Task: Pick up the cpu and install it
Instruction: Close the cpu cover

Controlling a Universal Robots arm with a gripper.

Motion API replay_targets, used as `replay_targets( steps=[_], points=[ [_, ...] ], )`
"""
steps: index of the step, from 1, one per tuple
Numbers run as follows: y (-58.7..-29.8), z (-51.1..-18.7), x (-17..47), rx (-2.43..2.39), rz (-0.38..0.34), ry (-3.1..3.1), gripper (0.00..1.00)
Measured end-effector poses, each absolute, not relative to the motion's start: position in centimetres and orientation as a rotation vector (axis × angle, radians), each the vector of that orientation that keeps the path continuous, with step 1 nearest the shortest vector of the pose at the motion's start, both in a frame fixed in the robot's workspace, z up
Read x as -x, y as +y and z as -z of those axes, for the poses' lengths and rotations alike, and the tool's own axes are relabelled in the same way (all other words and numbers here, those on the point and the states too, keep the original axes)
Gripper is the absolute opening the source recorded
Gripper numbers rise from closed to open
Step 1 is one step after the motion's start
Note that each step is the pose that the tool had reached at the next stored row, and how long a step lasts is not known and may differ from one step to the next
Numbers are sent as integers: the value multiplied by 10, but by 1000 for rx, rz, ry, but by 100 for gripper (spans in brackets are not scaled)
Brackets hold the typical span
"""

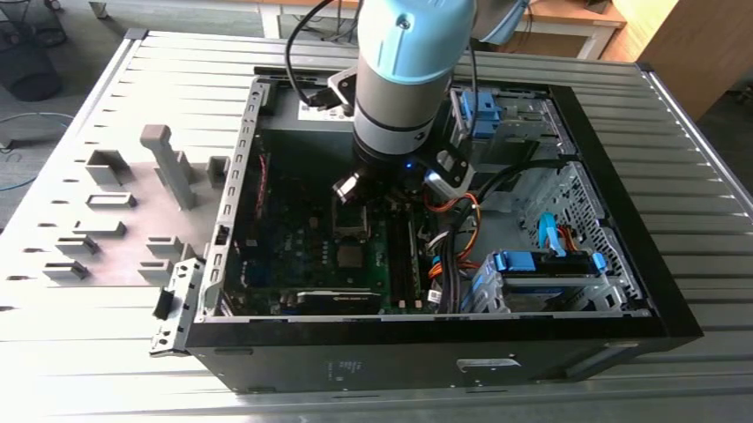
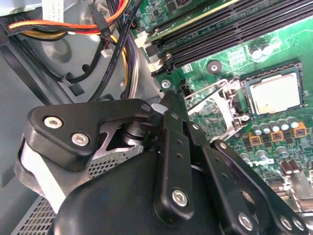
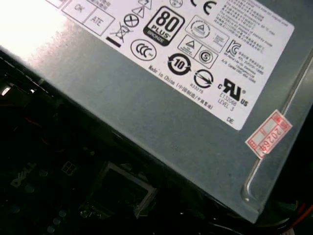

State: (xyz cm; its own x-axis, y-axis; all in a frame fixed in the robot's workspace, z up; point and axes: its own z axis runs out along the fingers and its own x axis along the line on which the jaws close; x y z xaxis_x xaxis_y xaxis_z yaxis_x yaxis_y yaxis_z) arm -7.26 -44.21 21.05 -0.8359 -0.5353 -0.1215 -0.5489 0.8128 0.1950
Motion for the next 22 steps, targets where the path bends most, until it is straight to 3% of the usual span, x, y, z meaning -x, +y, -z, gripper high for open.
replay_targets(
  steps=[22],
  points=[
    [-450, -219, 73, 878, -347, 2932, 11]
  ],
)
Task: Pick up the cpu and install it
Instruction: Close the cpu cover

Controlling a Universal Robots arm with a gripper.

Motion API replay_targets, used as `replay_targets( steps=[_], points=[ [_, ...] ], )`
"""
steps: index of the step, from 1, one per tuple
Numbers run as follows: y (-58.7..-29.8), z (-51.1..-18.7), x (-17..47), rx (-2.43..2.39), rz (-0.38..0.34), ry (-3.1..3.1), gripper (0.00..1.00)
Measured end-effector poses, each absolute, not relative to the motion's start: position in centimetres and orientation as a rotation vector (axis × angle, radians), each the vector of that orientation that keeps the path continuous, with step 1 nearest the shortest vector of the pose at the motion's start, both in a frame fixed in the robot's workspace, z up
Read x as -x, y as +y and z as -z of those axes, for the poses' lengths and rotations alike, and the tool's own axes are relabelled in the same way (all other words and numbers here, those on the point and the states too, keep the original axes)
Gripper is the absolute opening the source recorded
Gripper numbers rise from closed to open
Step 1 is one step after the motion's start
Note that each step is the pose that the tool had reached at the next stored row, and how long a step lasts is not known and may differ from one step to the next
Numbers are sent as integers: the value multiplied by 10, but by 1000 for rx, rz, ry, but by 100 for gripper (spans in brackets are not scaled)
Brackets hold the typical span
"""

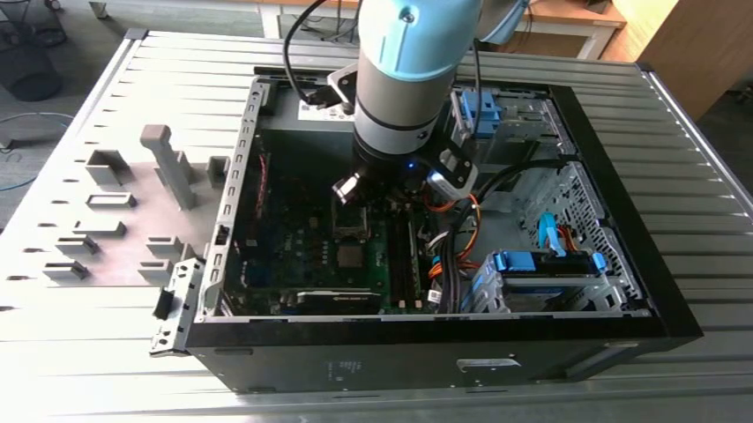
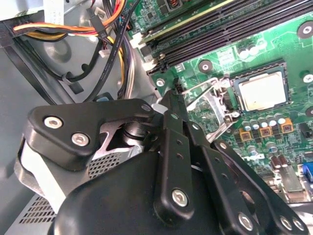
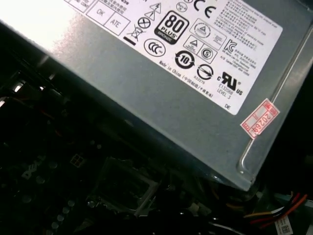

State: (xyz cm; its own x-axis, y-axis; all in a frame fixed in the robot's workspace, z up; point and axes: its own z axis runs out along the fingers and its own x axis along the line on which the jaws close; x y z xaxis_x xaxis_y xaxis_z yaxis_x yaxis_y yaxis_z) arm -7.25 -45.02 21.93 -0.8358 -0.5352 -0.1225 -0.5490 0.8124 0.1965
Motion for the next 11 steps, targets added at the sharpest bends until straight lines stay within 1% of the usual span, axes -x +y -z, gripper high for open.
replay_targets(
  steps=[11],
  points=[
    [-455, -220, 72, 877, -353, 2930, 11]
  ],
)
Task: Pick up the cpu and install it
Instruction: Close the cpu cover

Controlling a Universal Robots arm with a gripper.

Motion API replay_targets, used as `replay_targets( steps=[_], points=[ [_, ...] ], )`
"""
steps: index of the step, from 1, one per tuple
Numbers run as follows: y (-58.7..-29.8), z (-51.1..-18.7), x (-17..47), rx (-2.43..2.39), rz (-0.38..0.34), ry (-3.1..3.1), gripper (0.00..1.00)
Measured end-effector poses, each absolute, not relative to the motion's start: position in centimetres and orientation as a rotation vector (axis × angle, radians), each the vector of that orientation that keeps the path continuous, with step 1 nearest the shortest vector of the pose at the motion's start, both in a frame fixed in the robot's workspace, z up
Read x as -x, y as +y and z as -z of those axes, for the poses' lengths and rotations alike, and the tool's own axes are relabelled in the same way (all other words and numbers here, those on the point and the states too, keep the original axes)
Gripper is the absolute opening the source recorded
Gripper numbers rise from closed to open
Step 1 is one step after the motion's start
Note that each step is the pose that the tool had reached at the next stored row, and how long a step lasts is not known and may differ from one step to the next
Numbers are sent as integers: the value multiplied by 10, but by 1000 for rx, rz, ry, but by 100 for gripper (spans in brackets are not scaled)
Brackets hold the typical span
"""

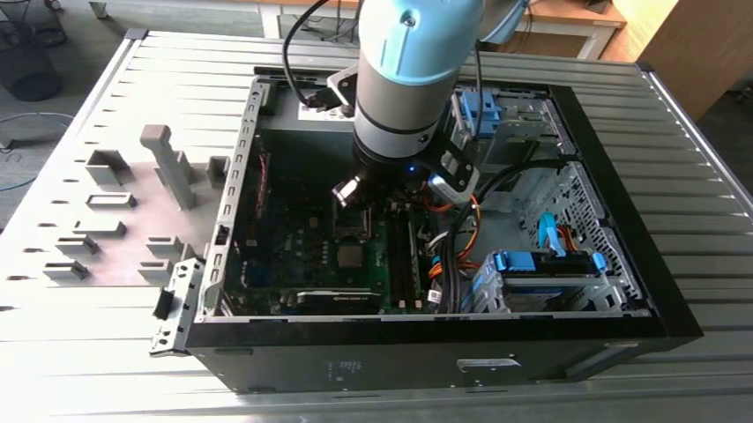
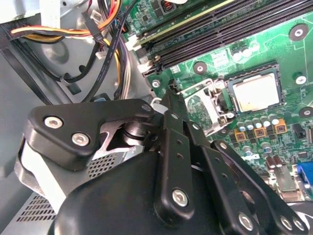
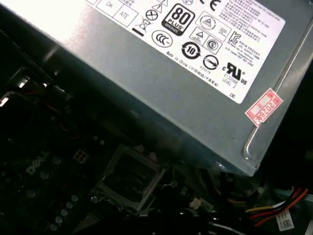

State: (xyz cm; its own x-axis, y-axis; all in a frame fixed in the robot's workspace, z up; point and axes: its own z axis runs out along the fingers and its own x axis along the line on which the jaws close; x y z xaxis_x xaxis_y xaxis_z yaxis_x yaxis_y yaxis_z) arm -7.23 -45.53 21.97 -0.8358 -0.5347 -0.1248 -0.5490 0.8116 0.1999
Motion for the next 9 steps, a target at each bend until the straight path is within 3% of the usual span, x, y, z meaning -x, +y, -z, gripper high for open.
replay_targets(
  steps=[9],
  points=[
    [-453, -216, 70, 897, -367, 2921, 11]
  ],
)
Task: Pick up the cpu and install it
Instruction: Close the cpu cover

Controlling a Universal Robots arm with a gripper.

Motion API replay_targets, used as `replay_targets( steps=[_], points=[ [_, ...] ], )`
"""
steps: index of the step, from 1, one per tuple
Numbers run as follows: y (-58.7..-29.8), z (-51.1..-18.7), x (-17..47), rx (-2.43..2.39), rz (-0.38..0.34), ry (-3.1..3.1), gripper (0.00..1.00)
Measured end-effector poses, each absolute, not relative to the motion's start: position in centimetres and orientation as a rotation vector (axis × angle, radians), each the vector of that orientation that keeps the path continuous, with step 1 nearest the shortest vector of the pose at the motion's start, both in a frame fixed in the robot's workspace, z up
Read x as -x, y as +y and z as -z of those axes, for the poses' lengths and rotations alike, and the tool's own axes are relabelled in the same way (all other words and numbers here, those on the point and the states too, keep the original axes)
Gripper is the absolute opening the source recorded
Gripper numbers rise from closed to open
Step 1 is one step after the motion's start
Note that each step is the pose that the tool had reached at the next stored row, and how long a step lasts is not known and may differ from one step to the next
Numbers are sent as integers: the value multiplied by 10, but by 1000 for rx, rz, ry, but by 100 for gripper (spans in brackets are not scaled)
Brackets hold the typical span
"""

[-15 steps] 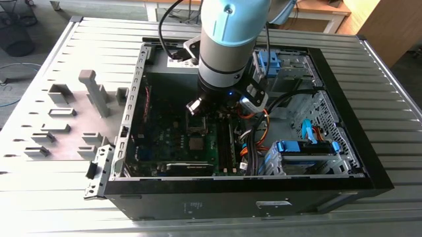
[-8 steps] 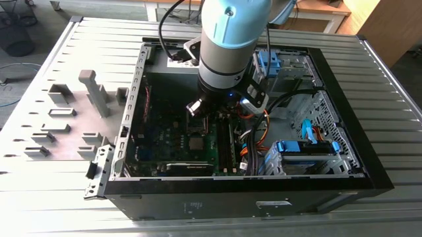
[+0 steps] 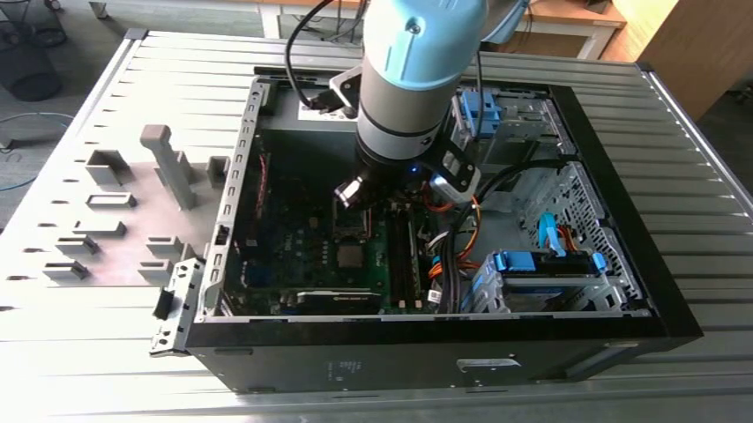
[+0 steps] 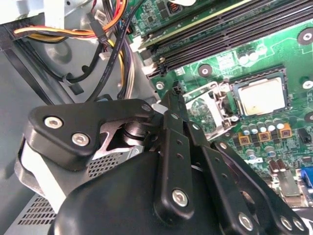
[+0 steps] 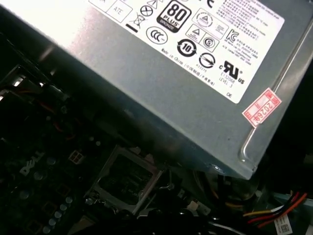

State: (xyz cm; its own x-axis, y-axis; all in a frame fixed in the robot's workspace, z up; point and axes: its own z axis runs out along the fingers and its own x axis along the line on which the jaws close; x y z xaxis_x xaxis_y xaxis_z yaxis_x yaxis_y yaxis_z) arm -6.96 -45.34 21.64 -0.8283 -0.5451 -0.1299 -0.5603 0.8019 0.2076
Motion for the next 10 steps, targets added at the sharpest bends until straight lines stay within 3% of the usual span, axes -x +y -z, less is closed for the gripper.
replay_targets(
  steps=[10],
  points=[
    [-449, -213, 69, 899, -367, 2921, 11]
  ],
)
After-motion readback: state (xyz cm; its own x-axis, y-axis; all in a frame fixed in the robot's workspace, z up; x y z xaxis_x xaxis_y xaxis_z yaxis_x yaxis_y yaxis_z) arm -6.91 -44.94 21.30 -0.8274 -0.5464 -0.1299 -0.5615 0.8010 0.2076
